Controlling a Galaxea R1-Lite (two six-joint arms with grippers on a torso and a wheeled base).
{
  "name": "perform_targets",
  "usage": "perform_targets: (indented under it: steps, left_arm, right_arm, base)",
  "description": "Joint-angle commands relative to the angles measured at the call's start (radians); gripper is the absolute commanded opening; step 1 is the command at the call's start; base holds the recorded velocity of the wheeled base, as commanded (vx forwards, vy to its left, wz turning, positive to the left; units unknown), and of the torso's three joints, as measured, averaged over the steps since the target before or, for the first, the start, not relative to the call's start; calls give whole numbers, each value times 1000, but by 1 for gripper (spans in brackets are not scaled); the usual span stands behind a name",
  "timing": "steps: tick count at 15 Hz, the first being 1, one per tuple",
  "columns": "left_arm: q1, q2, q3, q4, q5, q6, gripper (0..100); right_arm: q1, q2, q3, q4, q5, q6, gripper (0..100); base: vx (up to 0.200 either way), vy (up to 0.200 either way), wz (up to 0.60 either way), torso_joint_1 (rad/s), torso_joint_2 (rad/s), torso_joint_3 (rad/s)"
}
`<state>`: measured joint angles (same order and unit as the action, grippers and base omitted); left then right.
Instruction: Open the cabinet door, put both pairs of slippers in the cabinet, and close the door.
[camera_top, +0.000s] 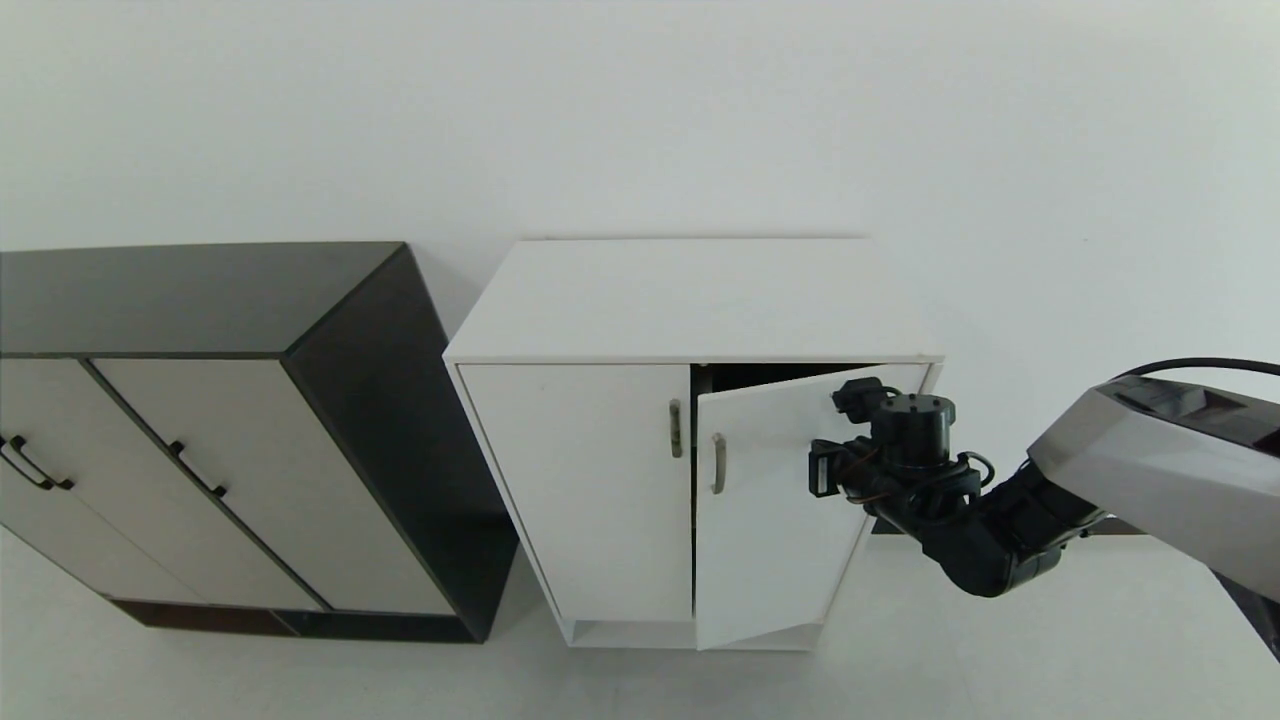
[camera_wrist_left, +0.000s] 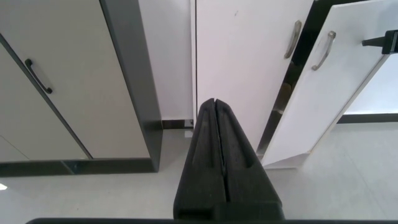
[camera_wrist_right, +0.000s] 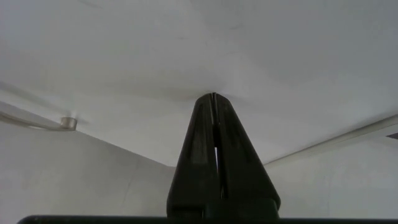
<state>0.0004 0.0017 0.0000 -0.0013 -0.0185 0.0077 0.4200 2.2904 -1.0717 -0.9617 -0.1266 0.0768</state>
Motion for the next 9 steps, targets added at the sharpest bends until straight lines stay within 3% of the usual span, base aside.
perform_targets:
  steps: [1, 9]
  left_arm:
    - [0, 0, 0, 0, 0, 2, 0]
    - [0, 0, 0, 0, 0, 0, 0]
  right_arm:
    - [-4, 18, -14, 0, -1, 3, 0]
    - [-10, 29, -28, 0, -1, 21, 0]
  base:
    - [0, 0, 0, 0, 0, 0]
    - [0, 0, 0, 0, 0, 0]
